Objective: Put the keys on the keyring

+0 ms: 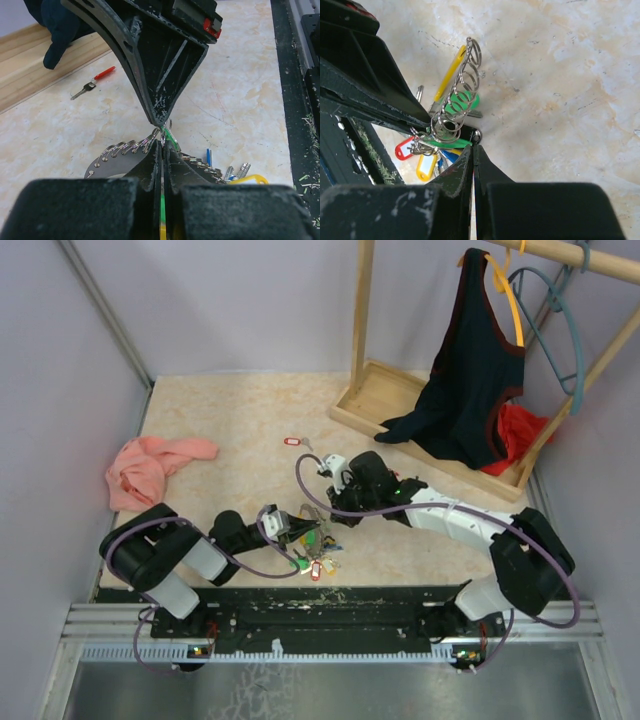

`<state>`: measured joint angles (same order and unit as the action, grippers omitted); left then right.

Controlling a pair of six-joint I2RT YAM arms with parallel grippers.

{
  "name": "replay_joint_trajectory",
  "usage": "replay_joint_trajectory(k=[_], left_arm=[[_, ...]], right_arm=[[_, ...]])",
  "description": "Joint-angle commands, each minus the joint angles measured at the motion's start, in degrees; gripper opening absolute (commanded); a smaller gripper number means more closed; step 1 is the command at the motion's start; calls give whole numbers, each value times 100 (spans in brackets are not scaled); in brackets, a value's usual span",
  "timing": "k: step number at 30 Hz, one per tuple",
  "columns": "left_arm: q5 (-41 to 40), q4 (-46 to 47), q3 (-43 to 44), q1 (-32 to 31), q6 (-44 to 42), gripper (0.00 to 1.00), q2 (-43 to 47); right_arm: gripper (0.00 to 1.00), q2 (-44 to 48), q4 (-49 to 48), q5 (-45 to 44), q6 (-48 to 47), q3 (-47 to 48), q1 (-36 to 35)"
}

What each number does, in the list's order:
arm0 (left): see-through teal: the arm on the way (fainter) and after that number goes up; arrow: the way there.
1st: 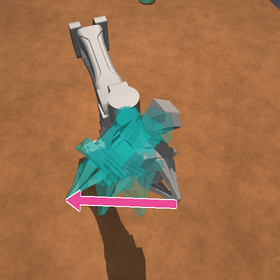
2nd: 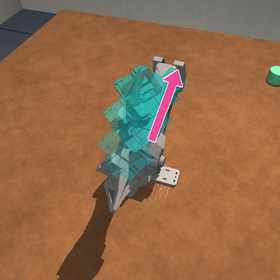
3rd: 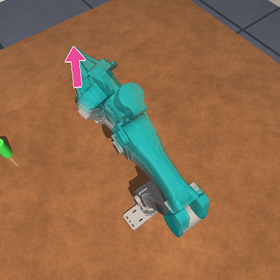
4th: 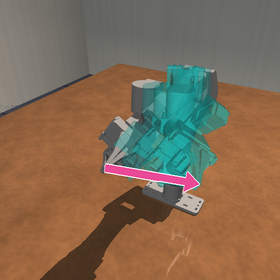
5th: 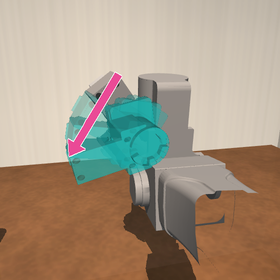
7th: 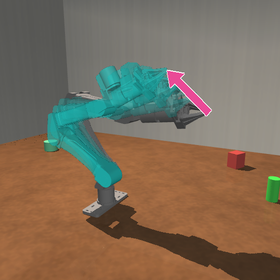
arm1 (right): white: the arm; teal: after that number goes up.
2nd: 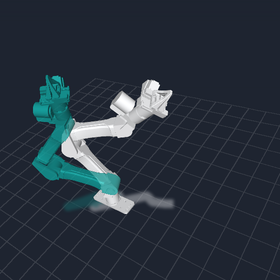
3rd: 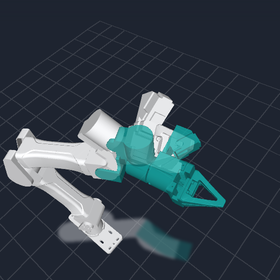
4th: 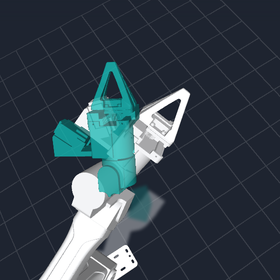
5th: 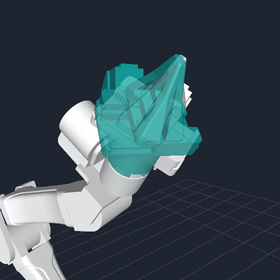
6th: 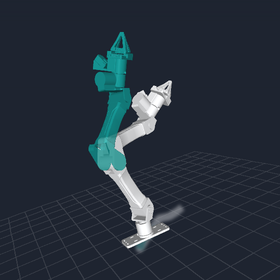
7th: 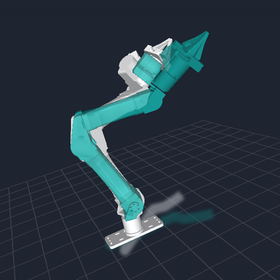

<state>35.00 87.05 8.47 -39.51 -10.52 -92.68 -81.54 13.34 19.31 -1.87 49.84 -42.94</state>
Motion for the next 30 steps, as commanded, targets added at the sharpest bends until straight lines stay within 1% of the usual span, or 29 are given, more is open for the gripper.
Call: replay_joint_trajectory(k=[1,4,6,9,15,18,26,30], left_arm=[[47,1552,-51,-13,-95,0,115],[40,1555,-56,-13,-74,0,77],[46,1553,-66,-13,-79,0,67],[74,1552,-64,-9,-71,0,63],[186,1552,-30,-13,0,0,68],[208,1553,-19,-13,12,0,82],[226,1552,13,-12,63,0,53],[248,1552,32,-13,79,0,55]], right_arm=[[1,322,-437,282,49,-156,13],[14,768,-540,374,-40,-352,64],[22,968,-616,625,-137,-431,66],[27,1080,-854,1129,-251,-520,59],[29,936,-1150,1379,-419,-445,49],[28,750,-1112,1426,-475,-351,49],[24,521,-1139,1393,-499,-343,48],[20,415,-1197,1417,-490,-332,48]])
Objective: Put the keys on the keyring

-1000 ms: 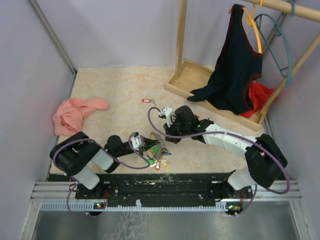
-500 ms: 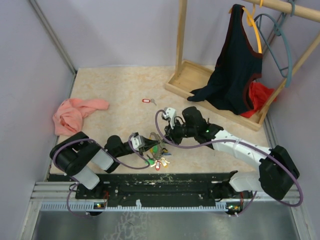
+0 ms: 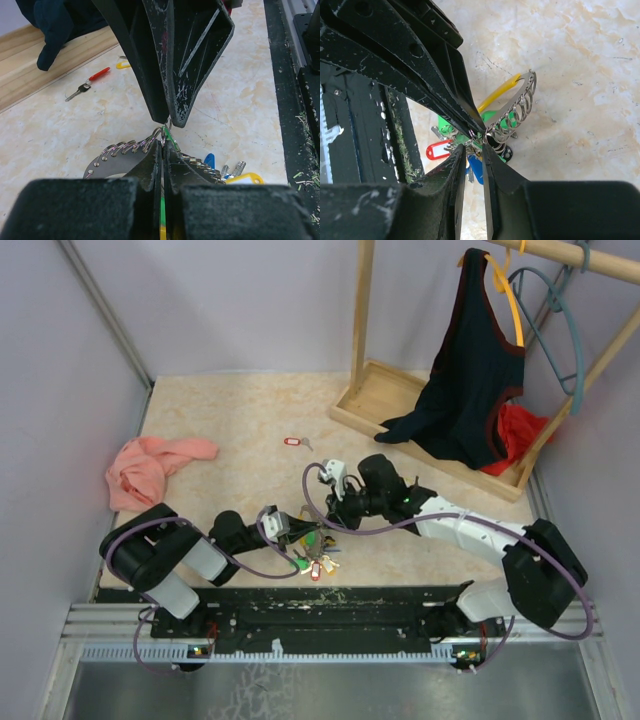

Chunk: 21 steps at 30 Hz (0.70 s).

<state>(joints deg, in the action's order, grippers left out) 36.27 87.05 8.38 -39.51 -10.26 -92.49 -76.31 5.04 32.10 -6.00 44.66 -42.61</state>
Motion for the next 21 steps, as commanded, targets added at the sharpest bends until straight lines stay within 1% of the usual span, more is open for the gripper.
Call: replay_joint_trajectory(k=[1,5,8,13,21], left_arm=[[118,1552,44,-13,52,0,44],[108,1552,52,-13,77,0,61],[102,1552,55,-13,53,0,72],[24,1552,-15,-13,-55,0,146],[26,1553,-37,-13,-174,0,205]], right_arm=[[18,-134,-364,136,-77,191,16],[10,-199,-335,105,-81,209,16],[0,-171,-273,28,-58,189,16],[0,-135,-31,-255,64,193,32],[0,-368,381,-486,207,380,42]])
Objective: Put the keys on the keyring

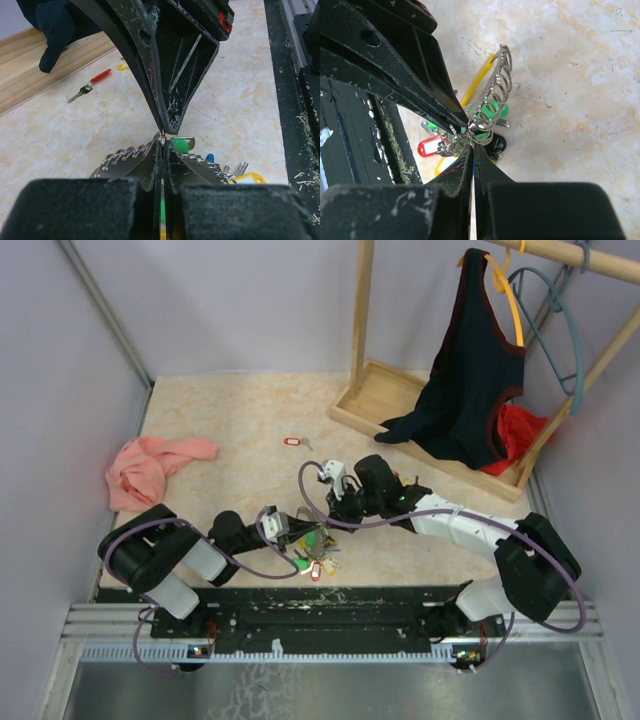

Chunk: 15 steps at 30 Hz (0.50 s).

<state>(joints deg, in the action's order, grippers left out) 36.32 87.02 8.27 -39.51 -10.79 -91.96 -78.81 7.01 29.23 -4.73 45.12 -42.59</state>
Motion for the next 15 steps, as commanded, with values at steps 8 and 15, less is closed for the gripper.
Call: replay_joint_trajectory(k=[8,15], left_arm=[[-639,1559,-62,41,-223,0,-6],[-1122,1554,247,419,-73,1,-481]], right_arm=[[30,700,-74,-1093,328,204,48],[40,1598,-509,-2371,685,-379,52]])
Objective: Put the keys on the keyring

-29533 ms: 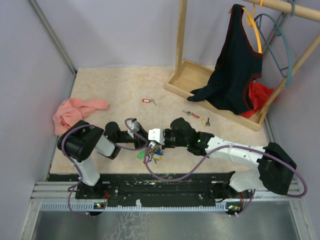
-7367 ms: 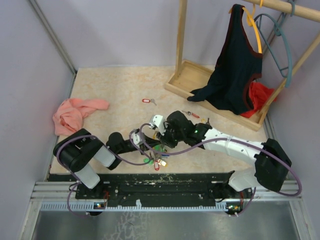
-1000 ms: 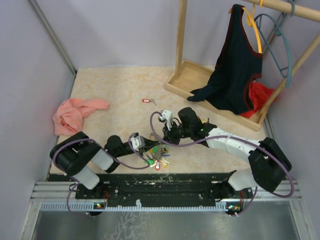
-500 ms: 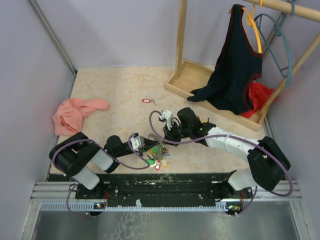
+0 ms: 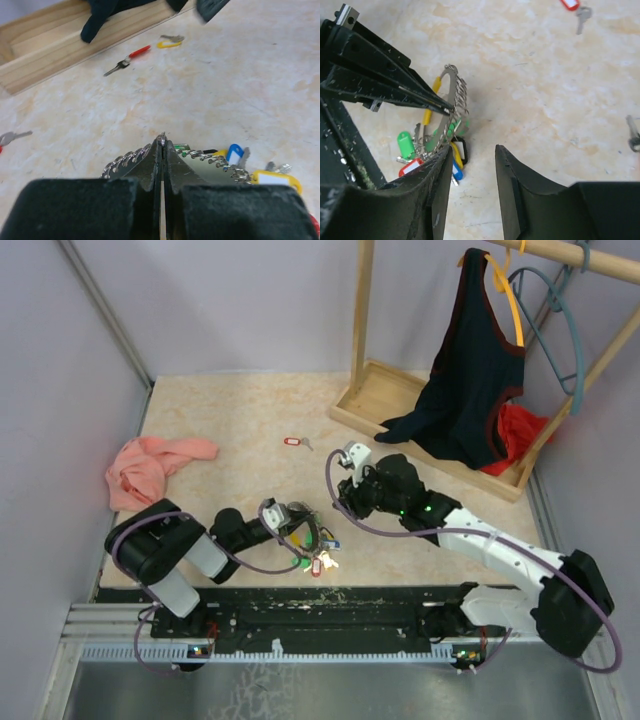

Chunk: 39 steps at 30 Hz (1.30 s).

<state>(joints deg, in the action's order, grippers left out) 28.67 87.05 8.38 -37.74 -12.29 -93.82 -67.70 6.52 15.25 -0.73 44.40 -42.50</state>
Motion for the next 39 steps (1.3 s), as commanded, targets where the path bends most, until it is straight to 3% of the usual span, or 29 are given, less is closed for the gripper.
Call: replay_joint_trajectory(k=[1,4,9,13,14,15,16,17,20,25,28,34,37,39], left_arm=[[-417,1552,306,328,197,2,-402],[-701,1552,478,534,425,6,-704],[-1093,1486,443,835,921,33,-793],[-1635,1436,54,897,1339,54,-342],[-1795,1340,-53,899,1487,59,-143],[-1917,1182,-160,898,1618,65,94],[-2014,957,-254,899,1749,89,381],[-2132,509,-332,900,1868,100,698],[-2516,-979,-473,891,2222,98,2112],[-3219,-4310,-329,883,2612,98,4652],[-3643,-5432,-430,818,2922,98,6084],[-4353,-5352,-1749,671,3734,100,9212],[-4466,-5412,-1680,645,3855,100,8808],[-4208,-5312,-1482,645,3482,100,8348]], right_arm=[[42,576,-489,-1156,326,-396,48],[47,731,-490,-1658,587,-595,63],[56,1045,-714,-2243,1019,-1015,79],[82,1474,-871,-2725,1233,-1302,75],[83,1613,-914,-2831,1253,-1368,75],[83,1766,-966,-2907,1259,-1439,75],[84,1918,-1031,-2989,1271,-1537,77],[84,2076,-1122,-3077,1306,-1638,77],[84,2519,-1288,-3202,1335,-1958,83],[85,3436,-1231,-3562,1448,-2437,84],[85,4108,-1032,-3805,1353,-2569,87],[86,4892,-885,-4002,1269,-2794,87],[86,4913,-817,-4026,1256,-2769,85],[86,4877,-779,-4038,1244,-2738,86]])
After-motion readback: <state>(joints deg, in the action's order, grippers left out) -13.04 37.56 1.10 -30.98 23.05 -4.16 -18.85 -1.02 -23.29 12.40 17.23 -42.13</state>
